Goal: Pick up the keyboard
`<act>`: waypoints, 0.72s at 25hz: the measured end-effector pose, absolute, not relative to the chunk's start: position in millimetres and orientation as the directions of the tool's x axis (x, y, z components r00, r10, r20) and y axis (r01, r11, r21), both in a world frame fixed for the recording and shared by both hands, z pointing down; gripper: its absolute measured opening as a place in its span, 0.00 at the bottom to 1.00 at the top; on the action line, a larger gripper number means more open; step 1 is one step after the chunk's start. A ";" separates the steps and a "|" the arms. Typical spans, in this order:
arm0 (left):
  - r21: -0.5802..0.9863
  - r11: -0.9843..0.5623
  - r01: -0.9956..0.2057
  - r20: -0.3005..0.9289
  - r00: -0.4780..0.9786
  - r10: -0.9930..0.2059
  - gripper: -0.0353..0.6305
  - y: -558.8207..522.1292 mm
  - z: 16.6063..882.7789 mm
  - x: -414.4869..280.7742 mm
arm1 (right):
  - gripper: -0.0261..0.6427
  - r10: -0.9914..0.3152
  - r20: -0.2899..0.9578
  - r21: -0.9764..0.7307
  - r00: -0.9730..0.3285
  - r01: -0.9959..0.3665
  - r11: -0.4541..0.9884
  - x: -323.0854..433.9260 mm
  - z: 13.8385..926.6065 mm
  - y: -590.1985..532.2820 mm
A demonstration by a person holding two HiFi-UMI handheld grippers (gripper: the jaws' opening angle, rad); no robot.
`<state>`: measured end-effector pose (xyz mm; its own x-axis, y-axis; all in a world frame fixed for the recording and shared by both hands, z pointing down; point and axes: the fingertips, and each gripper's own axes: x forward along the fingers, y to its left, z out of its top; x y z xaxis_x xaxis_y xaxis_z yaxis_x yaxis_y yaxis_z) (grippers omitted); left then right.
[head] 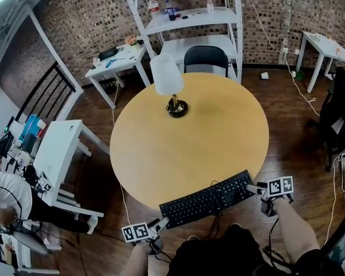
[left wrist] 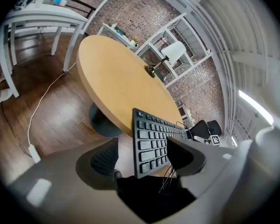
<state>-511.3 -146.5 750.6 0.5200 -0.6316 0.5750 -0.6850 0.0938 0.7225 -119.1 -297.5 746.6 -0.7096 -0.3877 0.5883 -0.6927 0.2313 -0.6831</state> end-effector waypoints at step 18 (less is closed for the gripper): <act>0.843 -0.004 -0.538 0.398 0.630 -0.667 0.42 -161.0 776.4 -479.3 | 0.36 -0.247 0.445 -0.834 -0.861 -0.499 0.238 -131.0 776.3 -291.9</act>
<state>-479.3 -161.0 776.4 0.6298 -0.6668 0.3983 -0.5377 -0.0042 0.8432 -131.0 -291.9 776.3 -0.8610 -0.2467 0.4448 -0.4987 0.2378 -0.8335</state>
